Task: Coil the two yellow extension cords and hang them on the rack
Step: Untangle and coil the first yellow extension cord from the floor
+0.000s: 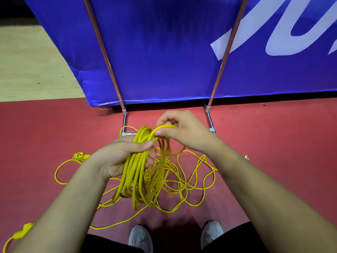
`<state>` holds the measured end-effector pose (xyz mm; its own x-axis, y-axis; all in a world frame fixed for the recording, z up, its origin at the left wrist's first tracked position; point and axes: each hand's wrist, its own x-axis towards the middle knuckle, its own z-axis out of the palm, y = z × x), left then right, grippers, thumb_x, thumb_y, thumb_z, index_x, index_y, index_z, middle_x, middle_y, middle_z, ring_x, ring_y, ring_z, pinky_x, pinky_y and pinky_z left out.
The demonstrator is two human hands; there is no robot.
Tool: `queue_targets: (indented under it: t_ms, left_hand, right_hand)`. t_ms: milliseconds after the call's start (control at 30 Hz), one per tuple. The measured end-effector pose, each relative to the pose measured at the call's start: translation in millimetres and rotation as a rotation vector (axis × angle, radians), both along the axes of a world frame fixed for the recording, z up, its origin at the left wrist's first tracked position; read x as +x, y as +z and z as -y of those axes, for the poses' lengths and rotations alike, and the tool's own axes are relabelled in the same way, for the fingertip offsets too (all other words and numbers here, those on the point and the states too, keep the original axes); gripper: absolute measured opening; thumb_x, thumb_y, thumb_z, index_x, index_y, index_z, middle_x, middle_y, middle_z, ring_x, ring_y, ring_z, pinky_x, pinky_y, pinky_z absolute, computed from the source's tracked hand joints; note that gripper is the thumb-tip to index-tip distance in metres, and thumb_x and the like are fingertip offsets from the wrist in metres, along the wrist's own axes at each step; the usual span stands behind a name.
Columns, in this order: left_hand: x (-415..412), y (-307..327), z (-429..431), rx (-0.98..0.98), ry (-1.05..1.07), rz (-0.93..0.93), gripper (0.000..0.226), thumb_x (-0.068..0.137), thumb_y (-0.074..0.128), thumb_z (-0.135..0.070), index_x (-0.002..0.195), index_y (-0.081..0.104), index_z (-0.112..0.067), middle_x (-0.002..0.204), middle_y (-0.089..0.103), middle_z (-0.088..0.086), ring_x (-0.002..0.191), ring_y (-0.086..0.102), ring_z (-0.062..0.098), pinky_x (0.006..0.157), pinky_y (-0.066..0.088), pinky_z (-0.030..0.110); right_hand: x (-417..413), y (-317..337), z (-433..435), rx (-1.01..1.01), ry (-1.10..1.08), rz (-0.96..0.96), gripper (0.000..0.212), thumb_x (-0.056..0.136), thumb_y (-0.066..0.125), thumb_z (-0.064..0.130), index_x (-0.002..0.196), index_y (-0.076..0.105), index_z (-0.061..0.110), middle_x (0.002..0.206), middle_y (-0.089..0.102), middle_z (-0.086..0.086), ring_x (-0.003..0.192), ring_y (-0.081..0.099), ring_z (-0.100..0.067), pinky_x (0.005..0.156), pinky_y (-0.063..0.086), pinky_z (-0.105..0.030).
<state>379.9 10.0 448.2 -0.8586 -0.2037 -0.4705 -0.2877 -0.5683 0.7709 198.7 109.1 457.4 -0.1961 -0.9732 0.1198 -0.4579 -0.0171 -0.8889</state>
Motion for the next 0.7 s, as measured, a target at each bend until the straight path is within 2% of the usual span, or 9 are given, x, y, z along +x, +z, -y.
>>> queue_targets:
  t_ms: [67,133,200,300,400,467,600,700]
  left_hand:
    - [-0.9,0.9,1.5,0.032,0.035,-0.034,0.053,0.039,0.096,-0.035,0.077,0.069,-0.009,0.06,0.057,0.006,0.045,0.055,0.016,0.045,0.049,0.024]
    - [-2.5,1.9,1.3,0.082,0.067,-0.071,0.048,0.042,0.096,-0.035,0.076,0.071,-0.012,0.057,0.051,0.001,0.044,0.049,0.012,0.045,0.045,0.022]
    - [-4.3,4.4,-0.3,0.107,0.101,-0.079,0.047,0.041,0.096,-0.032,0.076,0.072,-0.012,0.055,0.049,-0.001,0.043,0.047,0.011,0.044,0.044,0.021]
    - [0.3,9.5,5.2,0.131,0.161,-0.147,0.046,0.043,0.096,-0.029,0.079,0.073,-0.008,0.053,0.047,-0.002,0.041,0.045,0.009,0.043,0.043,0.02]
    - [12.3,16.4,16.8,0.136,0.18,-0.22,0.041,0.051,0.092,-0.029,0.079,0.072,-0.008,0.051,0.047,-0.003,0.039,0.045,0.008,0.043,0.042,0.019]
    - [18.9,17.7,21.9,0.134,0.167,-0.228,0.037,0.053,0.091,-0.029,0.075,0.07,-0.01,0.05,0.048,-0.004,0.039,0.046,0.007,0.043,0.042,0.019]
    - [24.6,20.4,23.7,0.12,0.212,-0.245,0.038,0.048,0.093,-0.028,0.072,0.069,-0.012,0.054,0.054,-0.004,0.046,0.055,0.009,0.048,0.048,0.02]
    - [27.0,24.4,23.9,0.115,0.322,-0.244,0.043,0.037,0.096,-0.026,0.071,0.072,-0.013,0.066,0.068,0.0,0.065,0.07,0.017,0.055,0.056,0.025]
  right_hand:
    - [-10.6,-10.7,-2.7,0.047,-0.029,0.063,0.014,0.08,0.077,0.013,0.086,0.065,0.01,0.064,0.058,-0.004,0.058,0.05,-0.009,0.057,0.042,-0.029]
    - [-20.9,-25.4,-6.8,0.105,-0.011,0.059,0.013,0.082,0.075,0.012,0.082,0.062,0.015,0.066,0.055,0.004,0.06,0.049,-0.005,0.06,0.042,-0.023]
    - [-30.9,-43.8,-8.8,0.162,-0.021,-0.091,0.014,0.085,0.071,0.013,0.078,0.06,0.019,0.064,0.049,0.01,0.059,0.043,-0.001,0.059,0.037,-0.017]
    - [-49.4,-73.5,-14.1,0.258,-0.086,-0.233,0.01,0.086,0.067,0.014,0.079,0.059,0.015,0.068,0.049,0.004,0.062,0.041,-0.007,0.061,0.036,-0.027]
    - [-67.9,-102.8,-20.6,0.338,-0.175,-0.146,0.015,0.085,0.07,0.015,0.078,0.059,0.007,0.075,0.053,-0.003,0.068,0.044,-0.012,0.065,0.035,-0.028]
    - [-74.7,-118.5,-22.0,0.384,-0.23,-0.097,0.021,0.085,0.071,0.013,0.072,0.055,0.011,0.072,0.053,-0.002,0.068,0.044,-0.012,0.061,0.035,-0.026]
    - [-89.8,-149.1,-29.8,0.59,-0.328,-0.204,0.028,0.086,0.07,0.013,0.067,0.049,0.013,0.061,0.044,0.0,0.061,0.039,-0.017,0.055,0.03,-0.03]
    - [-94.5,-166.5,-39.6,0.642,-0.419,0.012,0.03,0.084,0.074,0.013,0.062,0.053,0.014,0.058,0.048,0.0,0.06,0.042,-0.017,0.059,0.034,-0.029]
